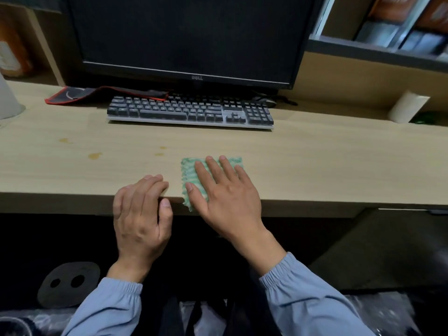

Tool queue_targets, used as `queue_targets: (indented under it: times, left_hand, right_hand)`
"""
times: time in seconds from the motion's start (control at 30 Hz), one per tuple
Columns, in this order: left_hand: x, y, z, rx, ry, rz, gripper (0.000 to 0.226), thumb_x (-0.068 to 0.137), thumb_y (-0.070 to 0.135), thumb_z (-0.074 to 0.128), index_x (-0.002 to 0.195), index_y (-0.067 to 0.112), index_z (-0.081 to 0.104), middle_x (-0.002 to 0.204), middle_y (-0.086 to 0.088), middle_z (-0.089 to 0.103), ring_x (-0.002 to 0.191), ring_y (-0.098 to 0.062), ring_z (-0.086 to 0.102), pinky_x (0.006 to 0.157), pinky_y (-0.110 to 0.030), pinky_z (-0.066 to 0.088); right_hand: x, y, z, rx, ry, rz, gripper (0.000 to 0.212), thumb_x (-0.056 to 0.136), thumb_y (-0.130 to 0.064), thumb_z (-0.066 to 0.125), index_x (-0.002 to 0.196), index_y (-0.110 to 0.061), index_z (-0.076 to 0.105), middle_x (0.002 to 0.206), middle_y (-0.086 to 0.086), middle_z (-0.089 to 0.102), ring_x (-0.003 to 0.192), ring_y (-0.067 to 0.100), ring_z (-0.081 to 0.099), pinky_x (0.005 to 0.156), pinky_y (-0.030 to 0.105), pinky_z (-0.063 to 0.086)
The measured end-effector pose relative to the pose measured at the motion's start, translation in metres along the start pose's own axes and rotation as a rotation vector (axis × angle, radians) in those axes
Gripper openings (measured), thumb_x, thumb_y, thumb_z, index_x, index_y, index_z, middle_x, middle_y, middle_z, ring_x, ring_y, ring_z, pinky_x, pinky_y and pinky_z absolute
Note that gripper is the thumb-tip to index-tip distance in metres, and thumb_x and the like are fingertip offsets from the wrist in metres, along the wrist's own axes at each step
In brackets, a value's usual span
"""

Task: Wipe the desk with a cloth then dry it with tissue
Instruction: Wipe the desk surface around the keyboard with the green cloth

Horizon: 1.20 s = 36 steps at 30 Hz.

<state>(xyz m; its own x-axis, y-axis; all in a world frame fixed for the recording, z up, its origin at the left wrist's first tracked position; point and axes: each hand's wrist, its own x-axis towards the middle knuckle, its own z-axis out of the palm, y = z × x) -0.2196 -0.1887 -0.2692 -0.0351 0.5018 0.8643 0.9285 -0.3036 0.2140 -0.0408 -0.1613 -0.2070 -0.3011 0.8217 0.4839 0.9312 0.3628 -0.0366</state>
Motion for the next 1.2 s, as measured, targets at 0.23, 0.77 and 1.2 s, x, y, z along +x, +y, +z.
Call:
queue_targets:
  times: [0.23,0.77,1.2]
  left_hand:
    - [-0.001,0.02,0.01,0.009,0.027,-0.067,0.037,0.102,0.027,0.045,0.113,0.002,0.07,0.124,-0.017,0.068,0.121,-0.036,0.058,0.11,-0.058,0.033]
    - [0.001,0.05,0.024,-0.015,0.037,0.034,0.027,0.101,0.029,0.054,0.113,0.013,0.072,0.119,-0.007,0.072,0.111,-0.026,0.057,0.106,-0.049,0.032]
    - [0.002,0.053,0.022,-0.04,0.013,0.001,0.032,0.101,0.029,0.051,0.114,0.01,0.072,0.121,-0.01,0.07,0.11,-0.03,0.054,0.106,-0.051,0.032]
  right_hand:
    - [-0.016,0.037,0.004,-0.074,0.186,0.005,0.056,0.102,-0.052,0.041,0.137,-0.016,0.067,0.14,0.011,0.065,0.136,0.034,0.055,0.109,0.051,0.045]
    - [-0.046,0.141,-0.012,-0.175,0.427,-0.011,0.045,0.104,-0.042,0.047,0.125,-0.014,0.075,0.13,0.005,0.072,0.128,0.026,0.064,0.102,0.045,0.052]
    - [-0.082,0.246,-0.046,-0.211,0.344,0.066,0.05,0.108,-0.04,0.036,0.13,-0.011,0.072,0.132,0.006,0.07,0.128,0.024,0.063,0.1,0.047,0.053]
